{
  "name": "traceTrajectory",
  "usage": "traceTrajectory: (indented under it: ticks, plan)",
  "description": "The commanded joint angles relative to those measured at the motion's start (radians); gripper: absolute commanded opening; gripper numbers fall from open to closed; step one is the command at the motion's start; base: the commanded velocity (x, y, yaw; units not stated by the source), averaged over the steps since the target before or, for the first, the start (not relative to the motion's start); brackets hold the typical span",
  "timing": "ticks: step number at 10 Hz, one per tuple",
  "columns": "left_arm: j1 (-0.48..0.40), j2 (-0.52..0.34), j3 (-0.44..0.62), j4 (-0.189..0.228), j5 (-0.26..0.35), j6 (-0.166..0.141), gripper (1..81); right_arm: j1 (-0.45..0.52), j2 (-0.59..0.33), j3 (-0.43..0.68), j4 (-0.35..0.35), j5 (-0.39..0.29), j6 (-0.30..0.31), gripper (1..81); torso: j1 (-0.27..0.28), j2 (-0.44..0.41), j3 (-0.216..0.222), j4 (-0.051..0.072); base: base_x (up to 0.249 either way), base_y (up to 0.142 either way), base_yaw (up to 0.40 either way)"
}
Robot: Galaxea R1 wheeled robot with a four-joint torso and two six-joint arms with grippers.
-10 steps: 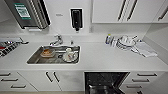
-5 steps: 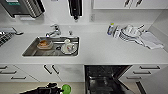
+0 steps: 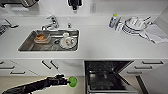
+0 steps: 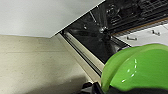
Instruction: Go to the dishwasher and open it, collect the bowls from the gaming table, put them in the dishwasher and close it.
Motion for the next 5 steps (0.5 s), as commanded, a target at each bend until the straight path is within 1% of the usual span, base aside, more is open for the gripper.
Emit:
traceTrajectory:
  ticks: [1, 2, 4, 5]
  plan:
    - [-0.148, 0.028, 0.004, 0.049, 0.015, -0.051, 1.0, -0.019, -0.014, 0.015, -0.012, -0.071, 0.004, 1.0, 0.0, 0.0, 0.0, 0.0, 0.0, 0.0, 0.0]
    - [-0.168, 0.046, 0.003, 0.072, 0.015, -0.071, 1.0, -0.019, -0.014, 0.02, -0.012, -0.071, 0.004, 1.0, 0.0, 0.0, 0.002, 0.0, 0.0, 0.0, 0.0]
    - [-0.214, 0.121, -0.038, 0.156, 0.015, -0.147, 1.0, -0.019, -0.015, 0.023, -0.014, -0.071, 0.004, 1.0, 0.0, 0.0, 0.001, 0.0, 0.0, 0.0, 0.0]
    - [-0.238, 0.175, -0.075, 0.192, 0.001, -0.18, 1.0, -0.021, -0.015, 0.023, -0.014, -0.071, 0.004, 1.0, 0.0, 0.0, 0.001, 0.0, 0.0, 0.0, 0.0]
